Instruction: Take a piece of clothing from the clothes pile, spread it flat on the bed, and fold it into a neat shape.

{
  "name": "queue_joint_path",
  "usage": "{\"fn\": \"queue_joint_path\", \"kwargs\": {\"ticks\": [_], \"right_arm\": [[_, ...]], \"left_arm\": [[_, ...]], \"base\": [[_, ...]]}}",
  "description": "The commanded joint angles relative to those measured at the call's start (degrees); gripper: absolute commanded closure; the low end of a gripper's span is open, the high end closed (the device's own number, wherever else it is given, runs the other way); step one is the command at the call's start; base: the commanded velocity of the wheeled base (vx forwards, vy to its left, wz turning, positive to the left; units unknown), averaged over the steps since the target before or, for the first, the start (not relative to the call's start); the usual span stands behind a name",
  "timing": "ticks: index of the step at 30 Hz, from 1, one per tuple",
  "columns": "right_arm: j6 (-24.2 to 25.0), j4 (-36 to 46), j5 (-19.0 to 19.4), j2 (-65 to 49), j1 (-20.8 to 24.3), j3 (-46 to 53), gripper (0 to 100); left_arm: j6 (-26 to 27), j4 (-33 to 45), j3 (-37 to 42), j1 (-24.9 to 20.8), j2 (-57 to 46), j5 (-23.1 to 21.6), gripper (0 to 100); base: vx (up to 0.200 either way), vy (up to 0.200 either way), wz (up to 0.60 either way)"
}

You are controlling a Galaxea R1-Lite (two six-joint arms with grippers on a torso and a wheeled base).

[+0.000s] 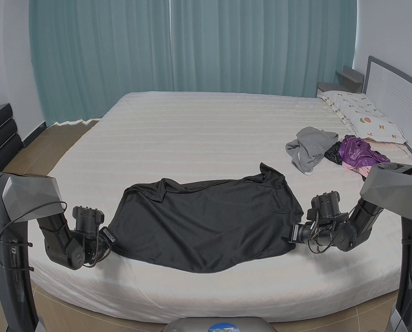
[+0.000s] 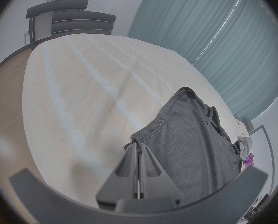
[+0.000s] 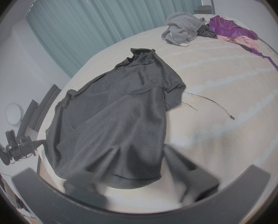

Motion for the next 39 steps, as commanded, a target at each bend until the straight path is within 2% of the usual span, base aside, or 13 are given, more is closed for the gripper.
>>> {"fn": "queue_joint_path", "kwargs": {"ticks": [1,4,10,15,18,19,21,24,25,26,34,39], "right_arm": [[3.0,-0.1,1.6,-1.7,0.2,-2.6,100],[6.8,0.5,4.4,-3.7,0.2,-5.4,100],[8.1,0.6,4.0,-1.2,-0.4,-12.2,100],[9.6,5.4,1.1,3.9,-0.1,-22.5,100],[9.8,8.4,-3.0,8.5,0.8,-28.9,100],[9.8,8.4,-3.0,8.5,0.8,-28.9,100],[9.7,8.9,-6.8,12.6,1.2,-35.0,100],[9.7,8.9,-6.8,12.6,1.2,-35.0,100],[9.7,11.0,-8.1,14.9,1.4,-38.6,100],[9.7,12.4,-8.3,15.1,1.5,-39.0,0],[10.0,12.0,-8.2,14.2,1.5,-37.9,0],[10.4,12.3,-5.3,5.6,0.9,-28.5,0]], "left_arm": [[0.0,0.0,-0.1,0.0,0.2,0.0,100],[0.1,0.0,-0.3,0.0,0.3,0.0,100],[0.2,0.0,-0.5,0.0,0.5,0.2,100],[0.2,0.0,-0.5,-0.1,0.9,0.3,100],[0.2,0.0,-0.5,-0.1,0.9,0.3,100],[0.2,0.0,-0.5,-0.1,0.9,0.3,100],[0.2,0.0,-0.4,-0.1,0.9,0.4,100],[0.2,0.0,-0.4,-0.1,0.9,0.4,100],[0.3,0.0,-0.4,-0.1,0.9,0.3,100],[0.3,0.0,-0.4,-0.1,0.9,0.3,100],[0.5,0.0,-0.3,-0.2,0.9,0.4,100],[0.5,0.0,-0.3,-0.2,0.9,0.3,100]], "base": [[0.000,0.000,0.00],[0.000,0.000,0.00],[0.000,0.000,0.00],[0.000,0.000,0.00],[0.000,0.000,0.00],[0.000,0.000,0.00],[0.000,0.000,0.00],[0.000,0.000,0.00],[0.000,0.000,0.00],[0.000,0.000,0.00],[0.000,0.000,0.00],[0.000,0.000,0.00]]}}
